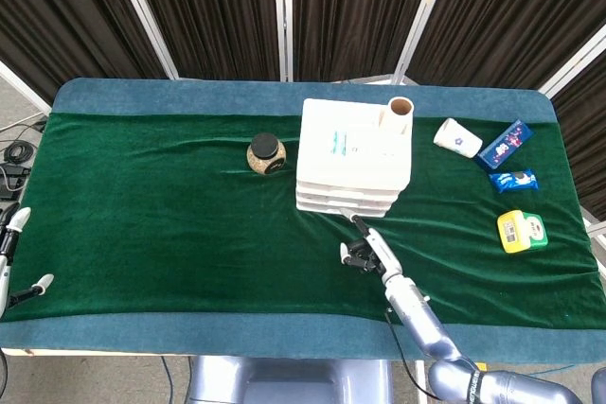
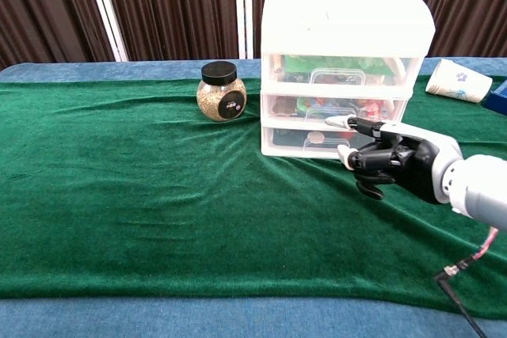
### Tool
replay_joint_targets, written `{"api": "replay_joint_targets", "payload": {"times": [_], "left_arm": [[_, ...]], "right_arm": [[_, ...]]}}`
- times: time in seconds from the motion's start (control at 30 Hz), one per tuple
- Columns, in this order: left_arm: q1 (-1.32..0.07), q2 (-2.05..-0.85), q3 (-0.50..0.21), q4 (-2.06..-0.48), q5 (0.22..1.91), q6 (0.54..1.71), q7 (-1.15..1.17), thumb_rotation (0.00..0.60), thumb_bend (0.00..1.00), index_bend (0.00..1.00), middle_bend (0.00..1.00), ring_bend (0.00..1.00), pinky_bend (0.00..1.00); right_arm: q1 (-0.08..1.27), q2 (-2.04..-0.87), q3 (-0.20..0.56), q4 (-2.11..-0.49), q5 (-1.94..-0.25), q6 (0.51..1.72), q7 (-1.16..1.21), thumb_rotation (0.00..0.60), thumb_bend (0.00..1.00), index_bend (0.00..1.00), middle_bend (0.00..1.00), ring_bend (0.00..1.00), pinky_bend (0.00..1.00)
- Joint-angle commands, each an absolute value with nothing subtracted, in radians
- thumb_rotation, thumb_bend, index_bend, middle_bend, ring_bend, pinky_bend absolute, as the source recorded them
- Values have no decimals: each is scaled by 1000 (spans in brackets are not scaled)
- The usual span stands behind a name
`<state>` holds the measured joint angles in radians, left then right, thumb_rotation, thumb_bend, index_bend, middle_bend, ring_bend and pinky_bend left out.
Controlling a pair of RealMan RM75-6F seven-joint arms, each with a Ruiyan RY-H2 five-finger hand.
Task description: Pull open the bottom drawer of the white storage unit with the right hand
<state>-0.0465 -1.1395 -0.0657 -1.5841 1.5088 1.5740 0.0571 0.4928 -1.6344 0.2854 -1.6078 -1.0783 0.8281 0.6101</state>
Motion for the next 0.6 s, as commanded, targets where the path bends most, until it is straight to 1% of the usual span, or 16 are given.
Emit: {"api": "replay_joint_targets", "payload": {"times": [0.03,0.6], "left_arm": [[-47,-1139,-67,-1583,1506,1574,53,600,79,0,0,0,0],[-46,-1136,-68,-1581,1509,1577,43,600,78,0,0,0,0]], "right_arm": [[502,-1659,308,-1579,-1070,810,648,600,564,86,926,979,844],[501,-1702,332,-1513,-1083,817,700,600,579,86,925,975,844]]}}
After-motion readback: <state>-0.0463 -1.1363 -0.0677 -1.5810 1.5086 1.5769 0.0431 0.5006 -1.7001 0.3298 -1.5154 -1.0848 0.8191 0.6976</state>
